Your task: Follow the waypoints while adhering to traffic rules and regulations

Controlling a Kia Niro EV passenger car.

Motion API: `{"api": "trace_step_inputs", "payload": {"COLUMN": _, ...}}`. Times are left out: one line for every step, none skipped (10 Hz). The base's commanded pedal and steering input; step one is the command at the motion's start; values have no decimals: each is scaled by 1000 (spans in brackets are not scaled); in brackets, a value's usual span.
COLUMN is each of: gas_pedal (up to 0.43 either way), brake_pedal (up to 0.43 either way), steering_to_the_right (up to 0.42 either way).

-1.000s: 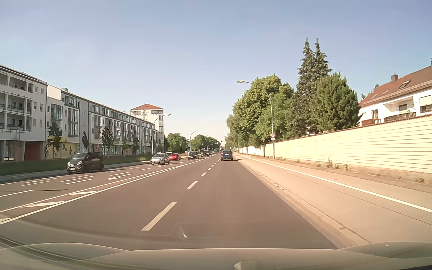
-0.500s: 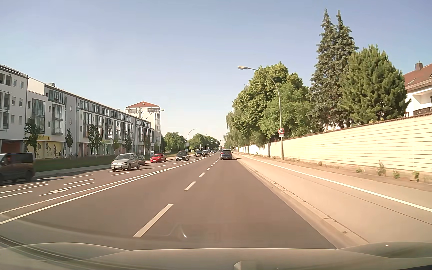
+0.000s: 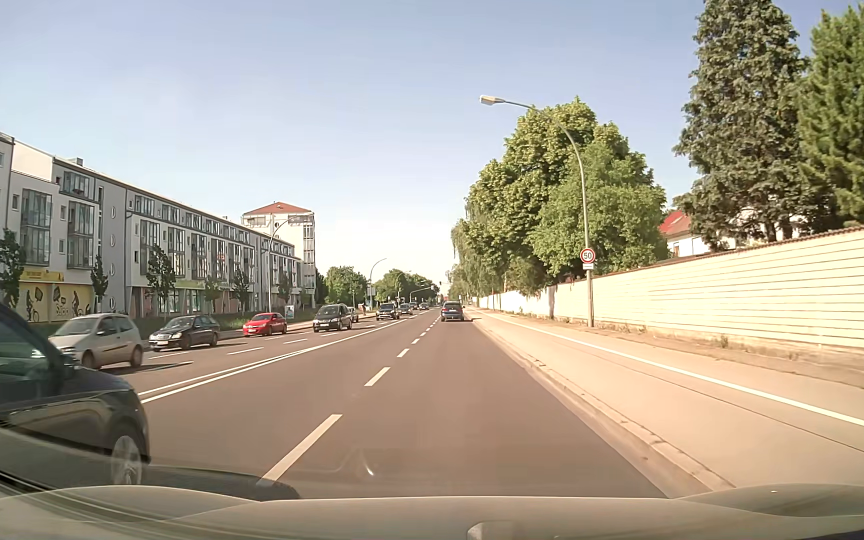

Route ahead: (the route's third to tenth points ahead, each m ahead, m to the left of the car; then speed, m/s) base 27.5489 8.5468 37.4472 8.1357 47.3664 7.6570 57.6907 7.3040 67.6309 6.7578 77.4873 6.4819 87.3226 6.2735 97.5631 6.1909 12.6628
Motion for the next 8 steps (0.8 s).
{"api": "trace_step_inputs", "payload": {"gas_pedal": 157, "brake_pedal": 0, "steering_to_the_right": -5}}
{"api": "trace_step_inputs", "payload": {"gas_pedal": 157, "brake_pedal": 0, "steering_to_the_right": -6}}
{"api": "trace_step_inputs", "payload": {"gas_pedal": 157, "brake_pedal": 0, "steering_to_the_right": -6}}
{"api": "trace_step_inputs", "payload": {"gas_pedal": 157, "brake_pedal": 0, "steering_to_the_right": -5}}
{"api": "trace_step_inputs", "payload": {"gas_pedal": 157, "brake_pedal": 0, "steering_to_the_right": -5}}
{"api": "trace_step_inputs", "payload": {"gas_pedal": 157, "brake_pedal": 0, "steering_to_the_right": -6}}
{"api": "trace_step_inputs", "payload": {"gas_pedal": 157, "brake_pedal": 0, "steering_to_the_right": -6}}
{"api": "trace_step_inputs", "payload": {"gas_pedal": 157, "brake_pedal": 0, "steering_to_the_right": -5}}
